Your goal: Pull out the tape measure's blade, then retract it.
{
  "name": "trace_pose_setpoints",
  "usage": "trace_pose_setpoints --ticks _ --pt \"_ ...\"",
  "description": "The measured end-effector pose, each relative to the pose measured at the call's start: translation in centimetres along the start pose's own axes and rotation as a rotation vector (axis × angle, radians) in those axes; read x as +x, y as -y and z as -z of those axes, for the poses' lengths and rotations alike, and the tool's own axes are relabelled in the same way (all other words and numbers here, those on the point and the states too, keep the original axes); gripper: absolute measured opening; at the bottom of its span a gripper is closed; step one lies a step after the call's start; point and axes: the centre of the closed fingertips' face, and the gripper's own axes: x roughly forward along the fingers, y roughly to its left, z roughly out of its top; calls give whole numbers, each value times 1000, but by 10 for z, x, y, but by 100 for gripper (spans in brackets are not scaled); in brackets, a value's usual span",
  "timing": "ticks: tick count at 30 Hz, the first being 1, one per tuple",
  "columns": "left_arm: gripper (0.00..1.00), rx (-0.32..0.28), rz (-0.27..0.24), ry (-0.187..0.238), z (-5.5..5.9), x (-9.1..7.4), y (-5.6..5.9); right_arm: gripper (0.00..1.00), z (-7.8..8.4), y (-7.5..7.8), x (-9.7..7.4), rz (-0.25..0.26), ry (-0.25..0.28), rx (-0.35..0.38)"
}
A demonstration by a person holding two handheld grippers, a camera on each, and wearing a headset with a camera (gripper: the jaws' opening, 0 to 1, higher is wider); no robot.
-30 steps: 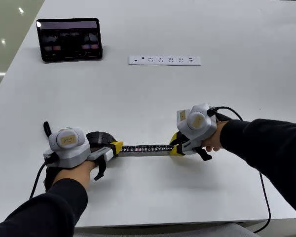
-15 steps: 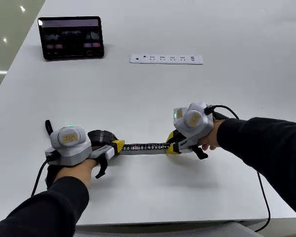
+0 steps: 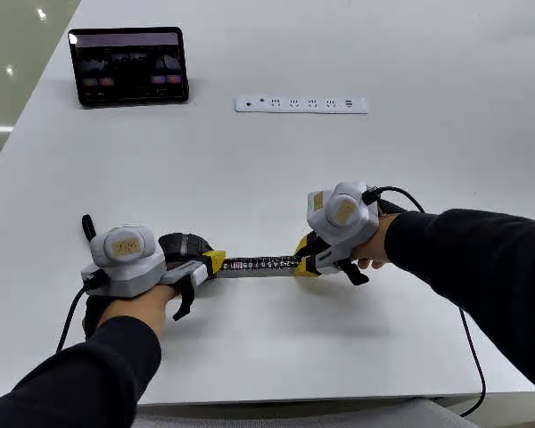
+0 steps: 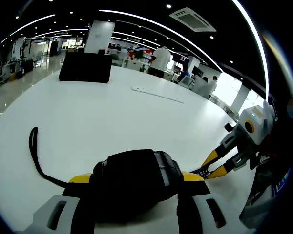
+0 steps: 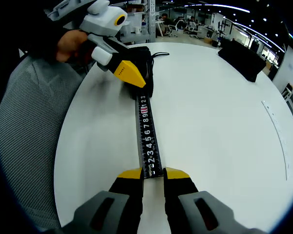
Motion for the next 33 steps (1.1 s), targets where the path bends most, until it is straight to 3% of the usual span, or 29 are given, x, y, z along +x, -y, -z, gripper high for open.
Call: trace_pose_setpoints --ticks 33 --pt "63 -3 6 -1 0 -1 0 12 -18 -3 13 8 34 42"
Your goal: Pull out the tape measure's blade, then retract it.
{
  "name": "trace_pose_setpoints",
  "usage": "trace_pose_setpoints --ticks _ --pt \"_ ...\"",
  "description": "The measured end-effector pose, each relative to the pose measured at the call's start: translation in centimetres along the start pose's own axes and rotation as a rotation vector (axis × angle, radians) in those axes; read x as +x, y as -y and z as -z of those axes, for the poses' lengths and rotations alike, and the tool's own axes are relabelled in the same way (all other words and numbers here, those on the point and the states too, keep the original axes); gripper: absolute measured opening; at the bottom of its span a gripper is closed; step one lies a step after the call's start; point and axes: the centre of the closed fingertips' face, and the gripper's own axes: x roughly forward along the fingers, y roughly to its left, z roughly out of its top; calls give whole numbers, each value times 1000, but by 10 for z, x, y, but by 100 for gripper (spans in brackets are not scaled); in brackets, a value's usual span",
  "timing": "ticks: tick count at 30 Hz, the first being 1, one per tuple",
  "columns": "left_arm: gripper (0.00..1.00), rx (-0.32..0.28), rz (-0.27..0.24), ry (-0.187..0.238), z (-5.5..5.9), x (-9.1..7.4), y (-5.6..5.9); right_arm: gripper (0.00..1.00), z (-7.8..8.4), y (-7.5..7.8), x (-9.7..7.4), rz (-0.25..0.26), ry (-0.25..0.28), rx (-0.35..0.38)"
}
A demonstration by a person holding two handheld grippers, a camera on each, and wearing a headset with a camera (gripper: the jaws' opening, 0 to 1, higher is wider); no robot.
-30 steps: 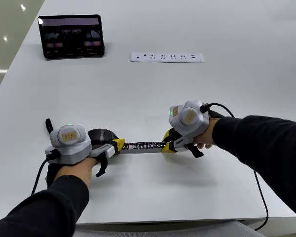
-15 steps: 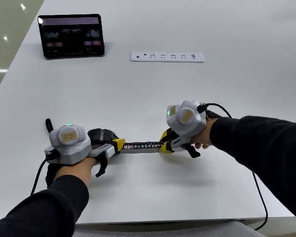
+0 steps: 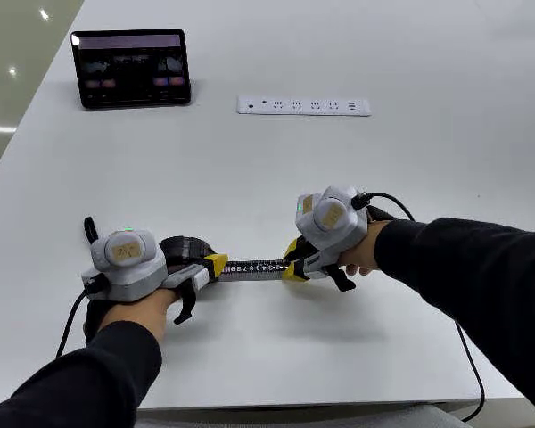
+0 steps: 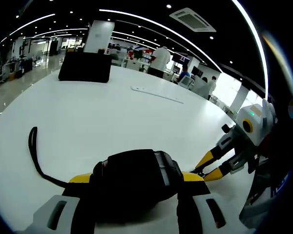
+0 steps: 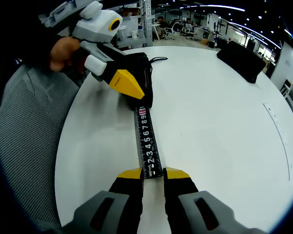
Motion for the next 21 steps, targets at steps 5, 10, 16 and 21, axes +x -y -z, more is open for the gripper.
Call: trace_pose_setpoints --ticks 5,10,16,21 --pt "63 0 2 -2 0 0 0 12 -2 0 2 -1 5 2" --pt "63 -1 1 -1 -1 0 0 11 -5 -2 4 -7 20 6" --pt "63 -2 2 -2 0 1 -2 11 -8 -1 5 -8 21 20" --pt "63 -3 2 -2 0 1 -2 11 -10 -1 6 -8 24 28"
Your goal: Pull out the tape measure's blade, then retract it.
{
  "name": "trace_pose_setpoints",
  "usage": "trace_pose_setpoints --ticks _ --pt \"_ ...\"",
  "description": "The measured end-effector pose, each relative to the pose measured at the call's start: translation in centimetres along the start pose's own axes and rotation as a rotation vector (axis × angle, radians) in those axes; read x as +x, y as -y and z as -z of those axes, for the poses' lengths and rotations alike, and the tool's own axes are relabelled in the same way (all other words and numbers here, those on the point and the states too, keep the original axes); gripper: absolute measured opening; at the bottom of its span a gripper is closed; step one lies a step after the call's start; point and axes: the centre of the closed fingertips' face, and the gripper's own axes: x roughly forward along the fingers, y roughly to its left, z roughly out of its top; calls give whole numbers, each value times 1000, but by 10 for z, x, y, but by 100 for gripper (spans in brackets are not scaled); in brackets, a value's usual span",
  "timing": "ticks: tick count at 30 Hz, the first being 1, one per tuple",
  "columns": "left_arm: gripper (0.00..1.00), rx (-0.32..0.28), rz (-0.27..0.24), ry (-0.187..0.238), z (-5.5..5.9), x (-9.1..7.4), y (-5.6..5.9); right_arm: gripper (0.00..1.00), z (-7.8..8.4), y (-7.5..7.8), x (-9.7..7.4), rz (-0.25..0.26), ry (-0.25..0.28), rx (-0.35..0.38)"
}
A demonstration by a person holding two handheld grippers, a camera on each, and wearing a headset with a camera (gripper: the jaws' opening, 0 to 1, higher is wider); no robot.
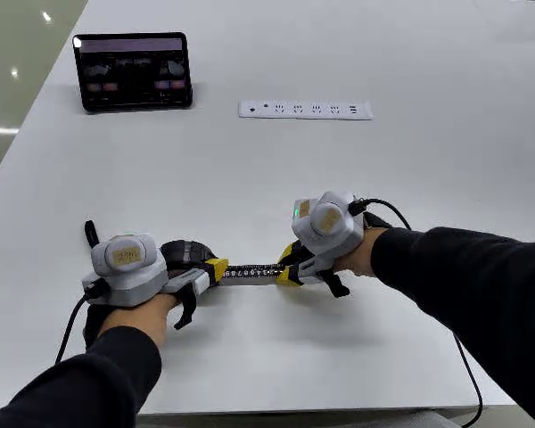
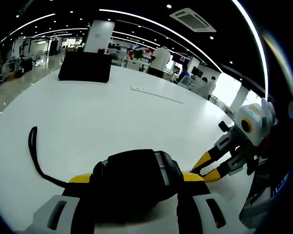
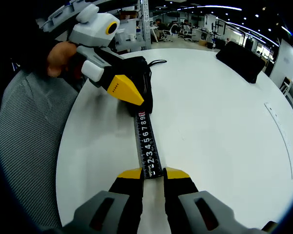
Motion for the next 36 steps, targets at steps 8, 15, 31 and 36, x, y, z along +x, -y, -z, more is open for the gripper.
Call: trace_pose_setpoints --ticks 8,15,31,36 --pt "63 -1 0 1 0 -1 1 11 -3 -1 2 0 4 -5" --pt "63 -3 0 2 0 -1 1 11 -6 -1 3 0 9 -9" --pt "63 -5 5 2 0 -2 1 12 -14 -2 10 -2 24 1" --pt "63 -6 6 2 0 -1 1 12 -16 -4 11 -2 25 -2"
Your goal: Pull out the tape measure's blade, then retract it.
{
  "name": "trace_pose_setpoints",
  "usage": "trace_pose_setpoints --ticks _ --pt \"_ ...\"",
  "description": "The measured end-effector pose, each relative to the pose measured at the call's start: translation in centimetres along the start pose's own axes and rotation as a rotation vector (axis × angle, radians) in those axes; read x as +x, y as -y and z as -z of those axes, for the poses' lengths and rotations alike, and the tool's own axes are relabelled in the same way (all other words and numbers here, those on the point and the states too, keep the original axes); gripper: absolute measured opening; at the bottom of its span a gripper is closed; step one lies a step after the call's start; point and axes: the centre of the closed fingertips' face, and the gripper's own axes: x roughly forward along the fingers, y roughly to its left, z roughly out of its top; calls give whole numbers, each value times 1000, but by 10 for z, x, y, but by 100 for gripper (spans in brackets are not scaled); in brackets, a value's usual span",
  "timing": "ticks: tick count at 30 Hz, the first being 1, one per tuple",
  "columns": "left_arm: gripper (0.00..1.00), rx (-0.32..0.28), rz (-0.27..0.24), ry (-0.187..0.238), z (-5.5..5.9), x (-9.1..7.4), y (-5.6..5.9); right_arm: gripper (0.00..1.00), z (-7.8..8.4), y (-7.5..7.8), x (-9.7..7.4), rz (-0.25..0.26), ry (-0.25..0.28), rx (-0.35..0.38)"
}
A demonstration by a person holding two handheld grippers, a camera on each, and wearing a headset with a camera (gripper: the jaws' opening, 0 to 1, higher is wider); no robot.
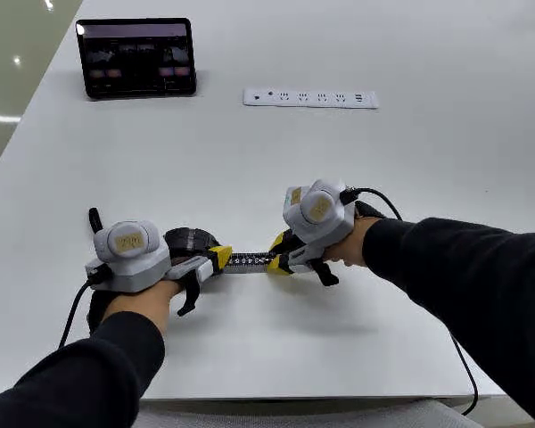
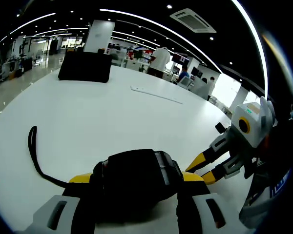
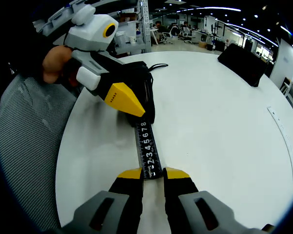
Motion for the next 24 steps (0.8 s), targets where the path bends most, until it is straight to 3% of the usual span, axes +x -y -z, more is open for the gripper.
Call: trace_pose_setpoints --ticks 9,24 --pt "63 2 -1 2 0 1 -1 12 -3 0 2 4 3 8" --pt "64 80 -39 -2 1 2 0 12 -3 -1 2 5 21 7"
